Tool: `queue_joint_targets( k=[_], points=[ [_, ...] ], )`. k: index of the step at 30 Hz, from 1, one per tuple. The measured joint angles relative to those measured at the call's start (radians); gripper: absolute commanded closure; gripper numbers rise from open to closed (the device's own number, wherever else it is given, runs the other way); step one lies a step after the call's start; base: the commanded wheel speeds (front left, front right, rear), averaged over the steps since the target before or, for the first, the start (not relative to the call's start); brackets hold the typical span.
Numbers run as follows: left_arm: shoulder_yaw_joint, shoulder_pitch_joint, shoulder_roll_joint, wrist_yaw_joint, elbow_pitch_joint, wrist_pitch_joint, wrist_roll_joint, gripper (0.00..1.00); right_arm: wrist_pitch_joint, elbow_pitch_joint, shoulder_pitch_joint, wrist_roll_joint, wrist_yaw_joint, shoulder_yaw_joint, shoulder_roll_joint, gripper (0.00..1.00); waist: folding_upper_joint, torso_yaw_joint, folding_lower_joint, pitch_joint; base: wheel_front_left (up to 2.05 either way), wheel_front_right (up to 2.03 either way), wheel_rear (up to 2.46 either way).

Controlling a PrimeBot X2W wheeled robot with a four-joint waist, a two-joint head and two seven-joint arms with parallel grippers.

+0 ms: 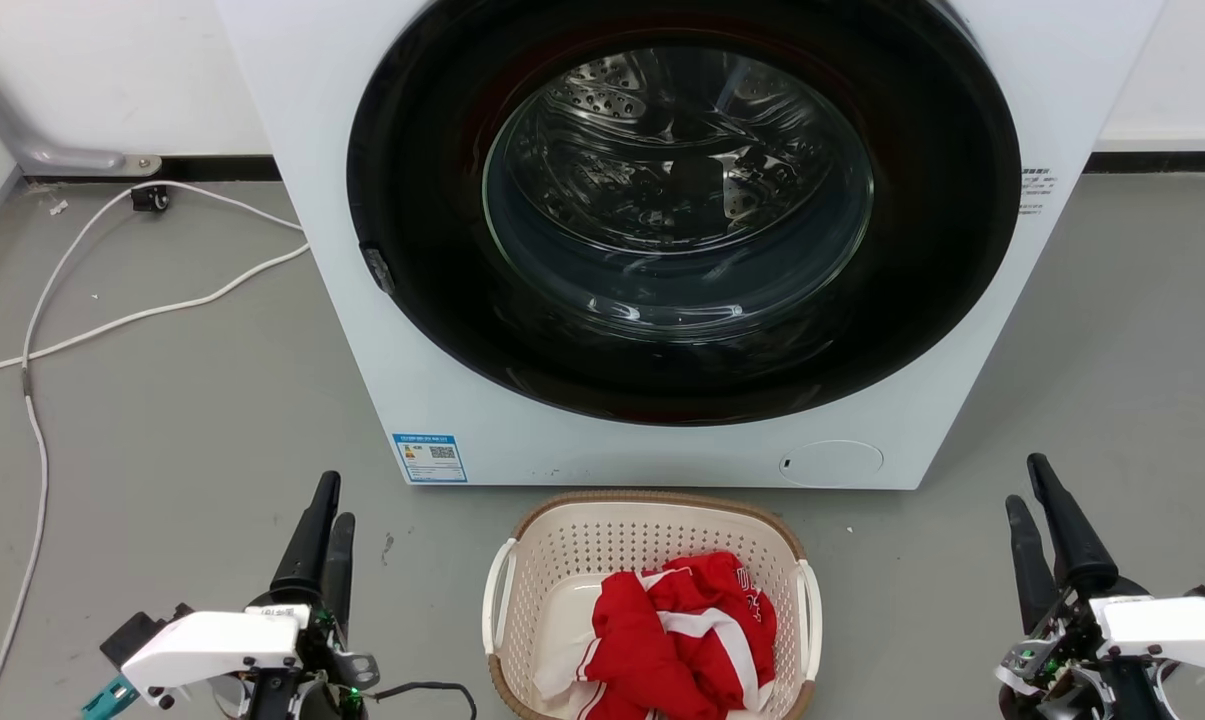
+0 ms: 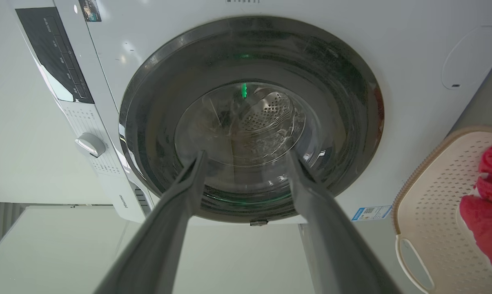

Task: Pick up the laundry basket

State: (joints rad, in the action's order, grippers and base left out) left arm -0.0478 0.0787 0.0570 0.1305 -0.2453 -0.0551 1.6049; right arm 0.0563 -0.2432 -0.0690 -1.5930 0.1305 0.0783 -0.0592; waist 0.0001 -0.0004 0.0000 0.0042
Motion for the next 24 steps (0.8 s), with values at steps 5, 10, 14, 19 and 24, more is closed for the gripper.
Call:
queue_joint_targets(
  k=[5,10,14,19,24],
  points=[
    [0.013,0.002,-0.001,0.000,0.031,0.024,-0.052,0.00,-0.022,0.016,0.010,0.073,0.000,0.000,0.000,0.00,0.0000,0.000,0.0000,0.002,0.00,0.00,0.00],
    [0.018,0.003,-0.001,0.000,0.058,0.044,-0.143,0.00,-0.043,0.039,0.011,0.200,0.000,0.002,0.001,0.00,0.0000,0.001,0.0000,0.002,0.00,0.00,0.00],
    [0.021,0.003,-0.001,0.000,0.069,0.060,-0.231,0.00,-0.058,0.055,0.013,0.318,0.000,0.001,0.001,0.00,0.0000,0.001,0.0000,0.002,0.00,0.00,0.00],
    [0.026,0.008,-0.001,-0.009,0.086,0.078,-0.333,0.00,-0.077,0.073,0.024,0.444,0.000,0.001,0.001,0.00,0.0000,0.002,0.0000,0.004,0.00,0.00,0.00],
    [0.044,0.009,-0.001,-0.027,0.095,0.097,-0.447,0.00,-0.095,0.083,0.028,0.566,0.000,-0.001,0.002,0.00,0.0000,0.001,0.0000,0.006,0.00,0.00,0.00]
  ],
)
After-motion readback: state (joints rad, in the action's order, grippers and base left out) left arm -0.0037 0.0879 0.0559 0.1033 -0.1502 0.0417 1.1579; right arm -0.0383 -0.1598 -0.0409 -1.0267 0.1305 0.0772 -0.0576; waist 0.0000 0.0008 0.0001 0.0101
